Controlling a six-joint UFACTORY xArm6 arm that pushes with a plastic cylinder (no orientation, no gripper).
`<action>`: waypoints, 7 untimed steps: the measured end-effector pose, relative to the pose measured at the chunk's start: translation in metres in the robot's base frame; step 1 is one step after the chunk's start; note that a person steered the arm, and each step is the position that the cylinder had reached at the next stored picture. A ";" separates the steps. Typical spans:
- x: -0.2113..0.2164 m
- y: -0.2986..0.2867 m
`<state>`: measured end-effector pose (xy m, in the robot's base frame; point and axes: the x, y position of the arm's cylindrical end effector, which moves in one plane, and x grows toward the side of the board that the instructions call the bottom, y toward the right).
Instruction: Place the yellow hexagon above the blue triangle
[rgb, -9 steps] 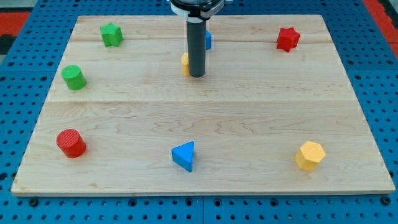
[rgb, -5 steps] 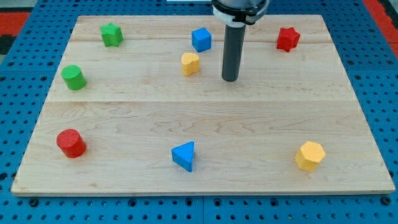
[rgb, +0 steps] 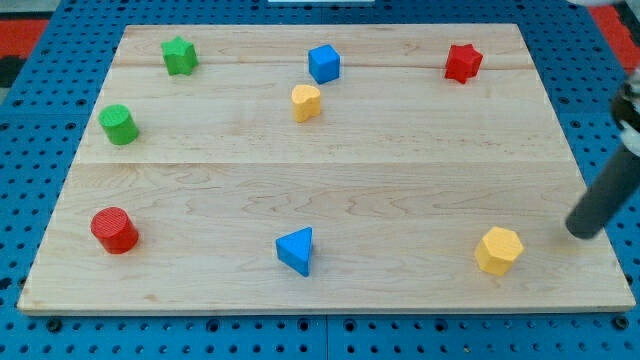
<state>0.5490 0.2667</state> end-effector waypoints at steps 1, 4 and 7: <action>0.035 -0.049; -0.063 -0.162; -0.125 -0.220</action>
<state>0.4240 0.0463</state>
